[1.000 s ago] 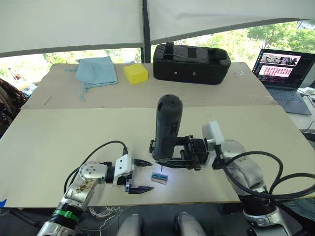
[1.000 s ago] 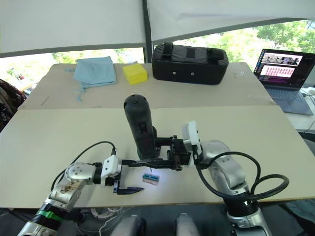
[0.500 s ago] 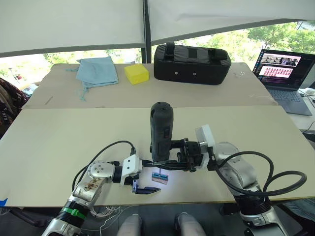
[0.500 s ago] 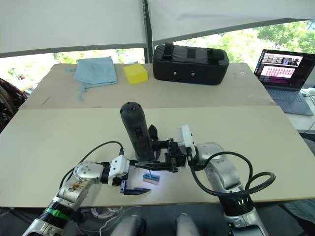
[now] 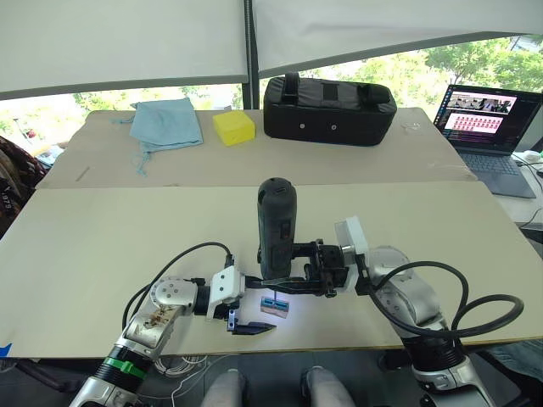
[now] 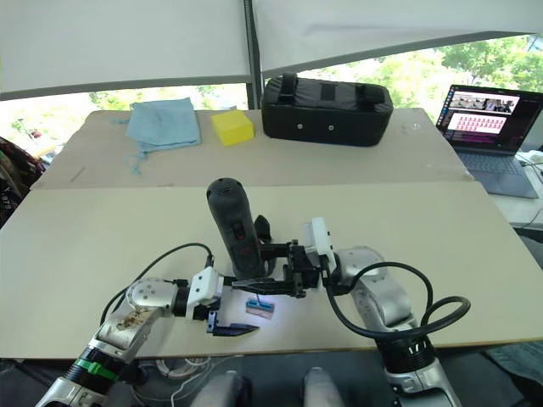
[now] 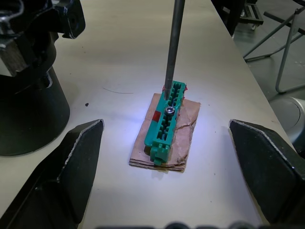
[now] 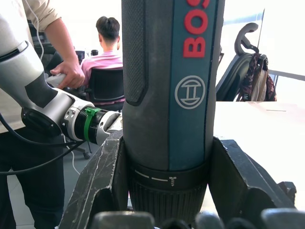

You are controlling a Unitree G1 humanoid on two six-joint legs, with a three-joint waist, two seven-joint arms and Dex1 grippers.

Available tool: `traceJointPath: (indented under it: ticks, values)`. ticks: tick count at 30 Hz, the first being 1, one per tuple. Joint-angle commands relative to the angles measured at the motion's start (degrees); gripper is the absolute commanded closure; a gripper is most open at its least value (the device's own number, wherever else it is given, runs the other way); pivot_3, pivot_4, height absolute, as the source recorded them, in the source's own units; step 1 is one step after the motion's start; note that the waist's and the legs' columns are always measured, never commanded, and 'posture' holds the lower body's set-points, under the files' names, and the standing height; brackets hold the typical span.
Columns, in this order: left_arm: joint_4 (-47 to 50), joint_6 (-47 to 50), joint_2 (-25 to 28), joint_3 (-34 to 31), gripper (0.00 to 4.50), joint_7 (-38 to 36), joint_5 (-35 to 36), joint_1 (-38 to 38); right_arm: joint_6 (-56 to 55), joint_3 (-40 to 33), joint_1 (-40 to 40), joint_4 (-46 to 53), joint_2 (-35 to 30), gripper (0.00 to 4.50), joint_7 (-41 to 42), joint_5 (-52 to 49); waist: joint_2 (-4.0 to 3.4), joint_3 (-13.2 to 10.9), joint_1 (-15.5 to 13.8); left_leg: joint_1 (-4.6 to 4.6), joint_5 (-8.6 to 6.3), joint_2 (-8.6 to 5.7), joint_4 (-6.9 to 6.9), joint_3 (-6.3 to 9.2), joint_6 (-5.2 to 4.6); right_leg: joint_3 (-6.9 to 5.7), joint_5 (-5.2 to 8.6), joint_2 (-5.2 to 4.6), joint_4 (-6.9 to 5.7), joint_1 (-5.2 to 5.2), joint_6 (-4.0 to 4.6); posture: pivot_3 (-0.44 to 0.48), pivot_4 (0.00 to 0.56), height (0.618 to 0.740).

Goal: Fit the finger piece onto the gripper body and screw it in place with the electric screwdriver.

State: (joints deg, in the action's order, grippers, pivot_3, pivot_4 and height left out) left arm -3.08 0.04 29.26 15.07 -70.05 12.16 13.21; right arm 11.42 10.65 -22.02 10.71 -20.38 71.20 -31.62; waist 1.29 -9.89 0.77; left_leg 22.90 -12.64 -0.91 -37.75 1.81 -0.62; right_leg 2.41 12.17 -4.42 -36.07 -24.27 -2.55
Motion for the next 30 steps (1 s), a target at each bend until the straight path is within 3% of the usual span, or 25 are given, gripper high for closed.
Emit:
traceJointPath:
  ticks: [1,30]
  values:
    - [0.42,0.06,0.35,0.76,0.05,0.26,-0.48,-0.96,-1.55,-0.64,-0.55,2.38,0.29,2.6,0.23,-1.09,0.0,0.0,0.0,0.0,0.0,0.0,0.0,0.0,0.0,0.0,0.0,0.0,0.0,0.0,0.0,0.0,0.15,0.74]
    - [-2.37,-2.76,-0.22,1.16,0.05,0.69,-1.17,-1.81,-1.06,0.67,-0.82,1.52,0.77,2.6,0.16,-0.14,-0.01,0.02,0.0,-0.05,0.0,-0.04,-0.02,0.14,0.0,0.01,0.0,0.0,-0.04,0.03,0.0,0.0,0.15,0.74]
